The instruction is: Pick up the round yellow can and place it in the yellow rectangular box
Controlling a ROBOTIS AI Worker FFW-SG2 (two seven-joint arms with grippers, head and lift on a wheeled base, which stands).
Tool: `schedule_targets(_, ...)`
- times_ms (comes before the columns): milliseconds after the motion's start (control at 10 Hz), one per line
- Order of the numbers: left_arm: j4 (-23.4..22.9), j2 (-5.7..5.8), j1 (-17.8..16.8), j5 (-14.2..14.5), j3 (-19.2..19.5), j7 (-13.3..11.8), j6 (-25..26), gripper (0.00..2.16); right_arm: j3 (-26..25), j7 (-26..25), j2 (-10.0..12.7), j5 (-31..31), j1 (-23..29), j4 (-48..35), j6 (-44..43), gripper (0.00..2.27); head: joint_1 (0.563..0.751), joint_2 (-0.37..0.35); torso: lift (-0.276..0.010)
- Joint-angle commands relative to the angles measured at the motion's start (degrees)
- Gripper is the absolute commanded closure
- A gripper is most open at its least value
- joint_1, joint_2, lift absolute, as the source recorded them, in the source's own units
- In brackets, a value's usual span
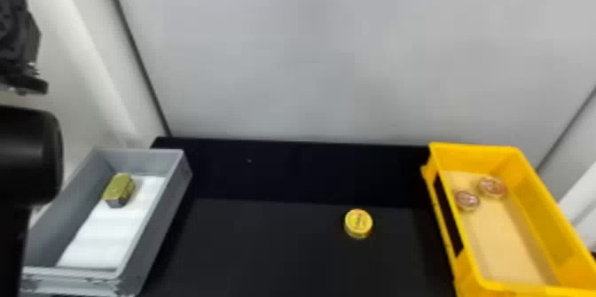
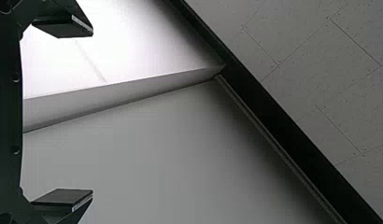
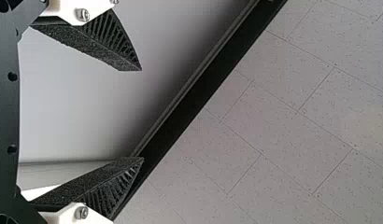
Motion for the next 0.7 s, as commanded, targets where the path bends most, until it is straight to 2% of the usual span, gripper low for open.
schedule_targets(0, 0.0, 0.02, -0.07, 0.0, 0.0, -0.04, 0.0, 0.07, 0.0, 0.0, 0.0, -0.01, 0.08, 0.0, 0.01, 0.1, 0.663, 0.054, -0.01)
schedule_targets(100, 0.0, 0.02, -0.07, 0.0, 0.0, 0.05, 0.0, 0.07, -0.17, -0.09, 0.26, -1.24, 0.35, 0.36, 0.19, 0.1, 0.663, 0.054, -0.01)
schedule_targets(300, 0.0, -0.07, -0.07, 0.0, 0.0, 0.05, 0.0, 0.07, -1.67, 0.09, 2.11, -11.35, 1.49, 1.85, 1.51, 0.11, 0.663, 0.054, -0.01)
schedule_targets(500, 0.0, -0.07, -0.07, 0.0, -0.17, 0.05, 0.09, 0.07, -3.42, 1.49, 4.83, -28.94, 2.46, 3.52, 10.92, 0.11, 0.663, 0.054, -0.01)
schedule_targets(600, 0.09, -0.07, -0.15, 0.0, -0.43, 0.05, 0.09, 0.07, -5.45, 3.08, 6.15, -38.08, 1.49, 3.34, 22.35, 0.12, 0.663, 0.054, -0.01)
